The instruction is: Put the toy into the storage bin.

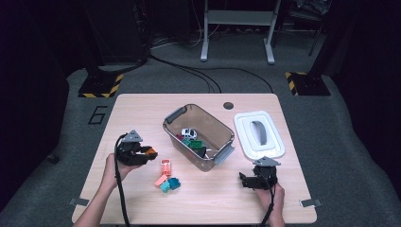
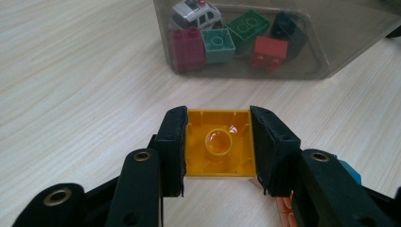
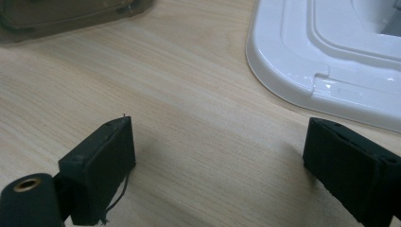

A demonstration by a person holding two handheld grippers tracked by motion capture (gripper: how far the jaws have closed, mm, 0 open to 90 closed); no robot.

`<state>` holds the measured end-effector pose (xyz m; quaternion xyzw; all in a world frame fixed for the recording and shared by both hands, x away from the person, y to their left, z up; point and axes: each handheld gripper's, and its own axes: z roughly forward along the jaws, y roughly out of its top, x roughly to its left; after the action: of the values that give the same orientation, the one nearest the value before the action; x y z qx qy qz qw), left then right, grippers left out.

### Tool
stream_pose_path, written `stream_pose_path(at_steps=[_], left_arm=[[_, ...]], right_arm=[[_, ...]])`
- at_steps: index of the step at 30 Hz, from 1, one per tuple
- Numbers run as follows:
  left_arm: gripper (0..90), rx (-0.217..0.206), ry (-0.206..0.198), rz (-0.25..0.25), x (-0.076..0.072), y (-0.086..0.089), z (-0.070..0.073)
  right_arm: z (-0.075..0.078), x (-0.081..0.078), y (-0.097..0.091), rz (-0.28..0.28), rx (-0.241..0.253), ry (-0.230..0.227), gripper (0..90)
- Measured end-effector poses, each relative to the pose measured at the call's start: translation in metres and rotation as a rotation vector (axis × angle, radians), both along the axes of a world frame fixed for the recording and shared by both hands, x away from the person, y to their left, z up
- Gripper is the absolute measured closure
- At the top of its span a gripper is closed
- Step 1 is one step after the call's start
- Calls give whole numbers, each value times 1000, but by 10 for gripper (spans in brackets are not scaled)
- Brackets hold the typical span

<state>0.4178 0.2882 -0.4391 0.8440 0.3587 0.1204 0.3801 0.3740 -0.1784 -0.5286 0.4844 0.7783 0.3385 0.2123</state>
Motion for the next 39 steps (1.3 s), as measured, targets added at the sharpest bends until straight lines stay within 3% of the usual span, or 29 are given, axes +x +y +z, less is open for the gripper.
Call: stream_pose_path(at_steps=[17,29,39], left_arm=[[589,-21,-37,5,16,-4,29],[589,-7,-75,-23,31,-22,59],[589,-14,-87,-45,42,-42,75]], right_arm=[[0,0,0,0,0,0,91],[0,0,0,1,0,0,91],[0,0,0,0,0,0,91]])
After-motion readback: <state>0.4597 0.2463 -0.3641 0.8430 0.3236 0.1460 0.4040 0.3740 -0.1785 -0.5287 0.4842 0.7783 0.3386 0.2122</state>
